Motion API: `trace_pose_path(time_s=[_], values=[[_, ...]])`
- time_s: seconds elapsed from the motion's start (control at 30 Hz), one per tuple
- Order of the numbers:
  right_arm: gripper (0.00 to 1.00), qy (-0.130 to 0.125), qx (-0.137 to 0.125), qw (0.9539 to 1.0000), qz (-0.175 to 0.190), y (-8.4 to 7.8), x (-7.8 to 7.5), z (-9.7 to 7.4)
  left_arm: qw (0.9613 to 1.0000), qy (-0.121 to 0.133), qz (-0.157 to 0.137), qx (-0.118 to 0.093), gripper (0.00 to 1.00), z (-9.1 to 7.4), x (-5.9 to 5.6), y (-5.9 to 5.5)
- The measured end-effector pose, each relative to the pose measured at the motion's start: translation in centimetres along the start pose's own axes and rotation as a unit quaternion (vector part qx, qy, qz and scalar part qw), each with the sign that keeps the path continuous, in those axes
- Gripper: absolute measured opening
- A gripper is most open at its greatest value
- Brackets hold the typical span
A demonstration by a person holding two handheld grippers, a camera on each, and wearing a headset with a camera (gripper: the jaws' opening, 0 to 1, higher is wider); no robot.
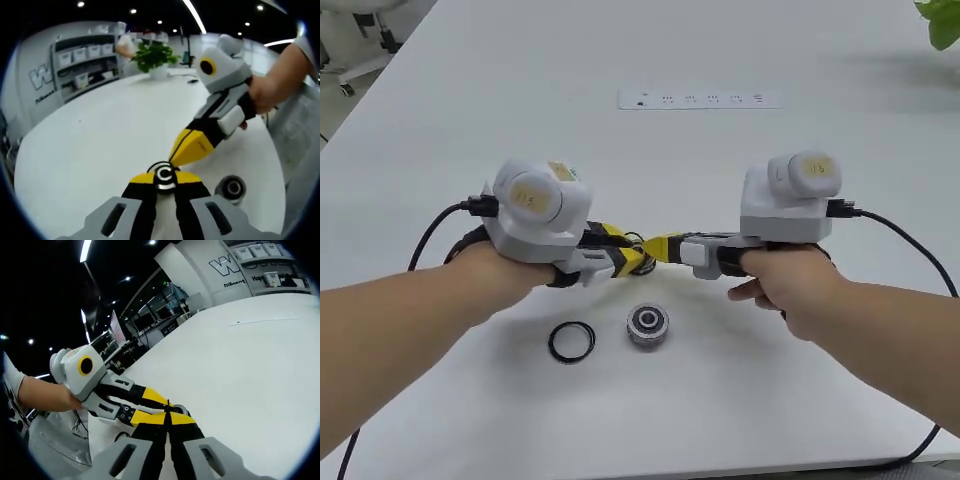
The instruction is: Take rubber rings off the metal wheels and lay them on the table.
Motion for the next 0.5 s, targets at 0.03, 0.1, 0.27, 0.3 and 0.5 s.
trace_pose_path(time_s=[0.03,0.1,0.27,0.3,0.5], values=[[0.0,0.001,0.0,1.0,0.0,0.0,0.0,0.0,1.0,-0.002,0.001,-0.001,0.14,0.0,0.0,0.0],[0.0,0.002,0.0,1.0,0.001,0.0,0.1,0.0,1.0,-0.003,0.006,-0.002,0.14,-0.2,-0.1,0.1],[0.0,0.006,-0.009,0.9999,0.007,0.3,0.4,-0.1,0.9998,-0.009,-0.006,-0.015,0.14,-0.8,0.1,0.6],[0.0,0.007,-0.009,0.9999,0.007,0.4,0.5,-0.1,0.9997,-0.01,-0.007,-0.022,0.15,-1.1,0.1,0.7],[0.0,0.015,-0.017,0.9997,0.009,0.7,1.0,-0.3,0.9989,-0.025,-0.018,-0.036,0.21,-2.1,-0.2,1.2]])
Point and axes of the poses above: the centre of the closed fingertips' face, and the gripper's own axes: z roughly forward along the fingers, x roughly to its left, y roughly out of its top, the point moved 8 cm from there along -z, roughly backward along the fingers, and after that the axes turned 9 degrees about -z, right-handed, at the moved point
